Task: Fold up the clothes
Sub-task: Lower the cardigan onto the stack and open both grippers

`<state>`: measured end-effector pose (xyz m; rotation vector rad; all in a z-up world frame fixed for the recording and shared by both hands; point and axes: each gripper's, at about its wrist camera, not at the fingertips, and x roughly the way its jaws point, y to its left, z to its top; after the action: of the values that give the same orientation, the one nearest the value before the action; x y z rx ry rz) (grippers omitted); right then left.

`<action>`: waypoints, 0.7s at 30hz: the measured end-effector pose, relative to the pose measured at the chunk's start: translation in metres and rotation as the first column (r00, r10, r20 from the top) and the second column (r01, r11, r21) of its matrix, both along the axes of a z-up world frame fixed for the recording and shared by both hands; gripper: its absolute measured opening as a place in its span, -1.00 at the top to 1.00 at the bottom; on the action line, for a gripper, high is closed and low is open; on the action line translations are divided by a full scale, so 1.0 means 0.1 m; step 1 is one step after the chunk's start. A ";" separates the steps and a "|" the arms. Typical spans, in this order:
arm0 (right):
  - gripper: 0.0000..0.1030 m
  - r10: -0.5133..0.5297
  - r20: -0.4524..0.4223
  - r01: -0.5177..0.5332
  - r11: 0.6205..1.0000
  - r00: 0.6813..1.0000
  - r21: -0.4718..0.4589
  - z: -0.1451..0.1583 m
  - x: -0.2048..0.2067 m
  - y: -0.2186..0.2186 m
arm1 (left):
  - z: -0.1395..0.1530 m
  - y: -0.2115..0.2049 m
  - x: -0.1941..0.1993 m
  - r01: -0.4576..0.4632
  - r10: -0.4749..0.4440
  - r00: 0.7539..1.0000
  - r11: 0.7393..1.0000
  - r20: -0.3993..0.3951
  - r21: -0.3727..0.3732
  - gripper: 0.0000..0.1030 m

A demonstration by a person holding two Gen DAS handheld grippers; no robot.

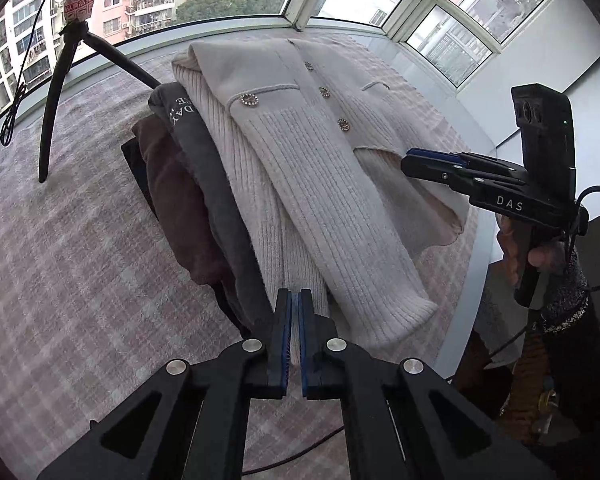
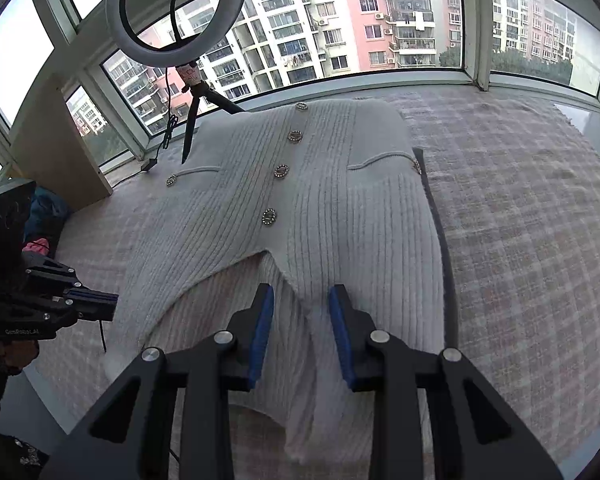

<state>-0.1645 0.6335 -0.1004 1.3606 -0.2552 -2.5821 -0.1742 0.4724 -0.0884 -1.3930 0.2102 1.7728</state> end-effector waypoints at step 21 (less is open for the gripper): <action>0.29 -0.044 -0.076 0.042 0.999 0.996 -0.023 0.23 0.20 0.15 | 0.59 0.03 -0.22 -0.065 0.064 0.998 0.959 0.014 0.276 0.11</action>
<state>-0.1441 0.6490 -0.0778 1.2587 -0.3018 -2.6520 -0.1960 0.4758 -0.0291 -1.2133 -0.0851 1.7745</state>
